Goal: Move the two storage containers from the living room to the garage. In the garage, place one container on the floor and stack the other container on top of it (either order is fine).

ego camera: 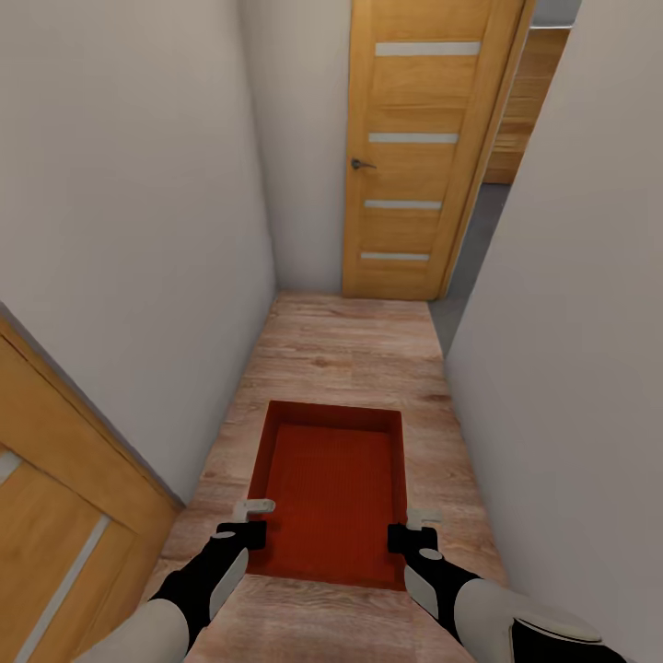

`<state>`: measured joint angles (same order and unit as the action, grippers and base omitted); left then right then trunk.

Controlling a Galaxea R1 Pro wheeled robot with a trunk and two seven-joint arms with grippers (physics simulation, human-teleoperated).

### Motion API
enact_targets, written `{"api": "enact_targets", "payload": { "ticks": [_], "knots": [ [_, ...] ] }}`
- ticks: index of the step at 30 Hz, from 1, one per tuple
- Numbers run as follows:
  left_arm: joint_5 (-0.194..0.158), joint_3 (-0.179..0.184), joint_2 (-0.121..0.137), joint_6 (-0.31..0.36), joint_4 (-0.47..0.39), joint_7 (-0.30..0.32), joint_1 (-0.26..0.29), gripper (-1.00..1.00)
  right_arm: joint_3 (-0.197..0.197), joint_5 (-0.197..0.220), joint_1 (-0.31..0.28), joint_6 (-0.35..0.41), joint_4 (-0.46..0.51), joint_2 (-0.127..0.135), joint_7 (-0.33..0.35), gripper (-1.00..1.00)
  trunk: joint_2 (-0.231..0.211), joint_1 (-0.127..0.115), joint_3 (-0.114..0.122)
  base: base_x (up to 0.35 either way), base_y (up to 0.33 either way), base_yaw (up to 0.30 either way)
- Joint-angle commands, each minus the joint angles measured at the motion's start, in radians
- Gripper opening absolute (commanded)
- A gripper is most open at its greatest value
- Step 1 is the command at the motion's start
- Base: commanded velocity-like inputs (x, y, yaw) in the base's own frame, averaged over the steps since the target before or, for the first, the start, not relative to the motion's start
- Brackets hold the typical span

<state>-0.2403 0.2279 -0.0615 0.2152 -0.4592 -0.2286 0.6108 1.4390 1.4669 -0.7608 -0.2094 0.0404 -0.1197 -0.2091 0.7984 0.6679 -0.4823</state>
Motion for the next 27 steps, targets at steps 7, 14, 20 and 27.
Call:
{"api": "enact_targets", "payload": {
  "ticks": [7, 14, 20, 27],
  "knots": [
    [0.002, -0.013, 0.039, -0.011, -0.04, -0.014, 0.001, -1.0, 0.021, 0.013, 0.0, -0.001, -0.019, 0.002, -0.003, -1.0, 0.001, 0.001, -0.001, 0.321, 0.0, 0.0],
    [0.003, -0.013, 0.039, -0.011, -0.04, -0.014, 0.001, -1.0, 0.02, 0.013, 0.0, -0.001, -0.019, 0.002, -0.003, -1.0, 0.001, 0.001, -0.001, 0.321, 0.0, 0.0],
    [0.003, -0.013, 0.039, -0.011, -0.04, -0.014, 0.001, -1.0, 0.021, 0.013, 0.0, -0.001, -0.019, 0.002, -0.002, -1.0, 0.001, 0.001, -0.001, 0.321, 0.0, 0.0],
    [0.003, -0.013, 0.039, -0.011, -0.04, -0.014, 0.001, -1.0, 0.022, 0.013, 0.0, -0.001, -0.019, 0.002, -0.002, -1.0, 0.001, 0.001, -0.001, 0.321, 0.0, -0.114]
  ]
}}
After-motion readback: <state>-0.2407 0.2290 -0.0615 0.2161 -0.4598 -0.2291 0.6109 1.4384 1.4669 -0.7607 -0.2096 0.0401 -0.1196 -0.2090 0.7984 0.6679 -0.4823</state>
